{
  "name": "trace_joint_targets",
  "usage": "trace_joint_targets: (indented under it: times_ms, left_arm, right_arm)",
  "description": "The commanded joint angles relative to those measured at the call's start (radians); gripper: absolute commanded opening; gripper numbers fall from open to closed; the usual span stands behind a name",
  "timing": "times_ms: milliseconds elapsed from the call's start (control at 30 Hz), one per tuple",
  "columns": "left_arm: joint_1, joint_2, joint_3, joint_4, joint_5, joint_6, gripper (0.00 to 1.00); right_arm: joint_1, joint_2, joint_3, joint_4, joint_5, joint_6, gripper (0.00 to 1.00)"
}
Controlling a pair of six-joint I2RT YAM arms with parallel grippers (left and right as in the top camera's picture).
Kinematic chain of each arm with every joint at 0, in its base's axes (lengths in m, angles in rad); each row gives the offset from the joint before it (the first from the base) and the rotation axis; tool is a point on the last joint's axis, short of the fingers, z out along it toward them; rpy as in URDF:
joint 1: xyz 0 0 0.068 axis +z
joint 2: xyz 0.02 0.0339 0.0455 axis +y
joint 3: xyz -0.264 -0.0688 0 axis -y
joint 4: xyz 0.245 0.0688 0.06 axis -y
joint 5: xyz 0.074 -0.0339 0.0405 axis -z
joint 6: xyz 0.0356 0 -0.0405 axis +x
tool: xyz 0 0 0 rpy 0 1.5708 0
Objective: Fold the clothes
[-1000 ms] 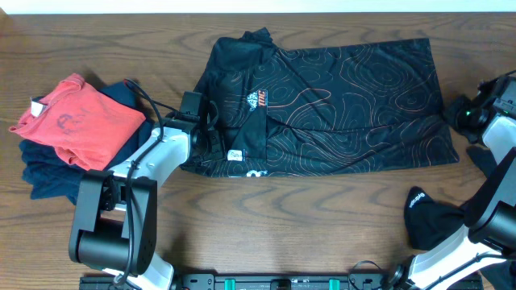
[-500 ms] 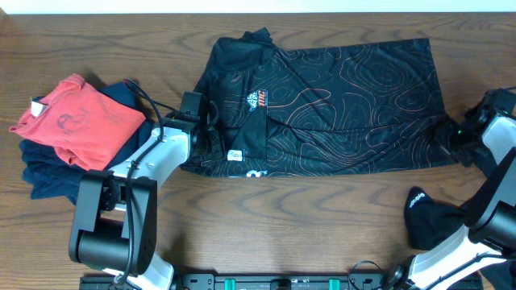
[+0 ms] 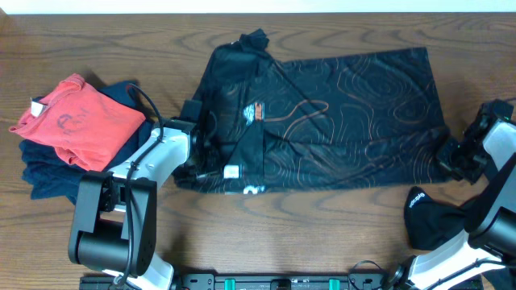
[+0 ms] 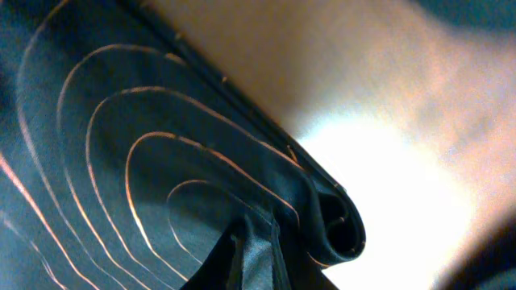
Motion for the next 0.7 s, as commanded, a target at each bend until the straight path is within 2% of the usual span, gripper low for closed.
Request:
trace_joint_targets:
  times_ms: [0,133,400,567,667]
  left_arm:
    - [0.005,0.045,-0.061,-0.082,0.003,-0.014,0.65]
    - [0.005,0.045,-0.061,-0.168,0.003,-0.020,0.65]
    - [0.005,-0.017,-0.061,-0.227,0.003,-0.016,0.64]
    - [0.005,-0.177,-0.047,-0.215,0.002,0.011,0.63]
    - [0.005,-0.290,-0.016,-0.167,-0.002,0.011,0.68]
  right_arm:
    - [-0.056,0.040,-0.088,-0.043,0.103,0.052,0.07]
    - [-0.116,0.038,-0.102,-0.105,0.103,0.085,0.01]
    - [-0.182,-0.046,-0.103,-0.156,0.075,0.103,0.02]
    - [-0.156,-0.164,-0.103,-0.092,-0.063,0.047,0.09]
    - [-0.134,-0.247,-0.093,-0.042,-0.188,0.019,0.16]
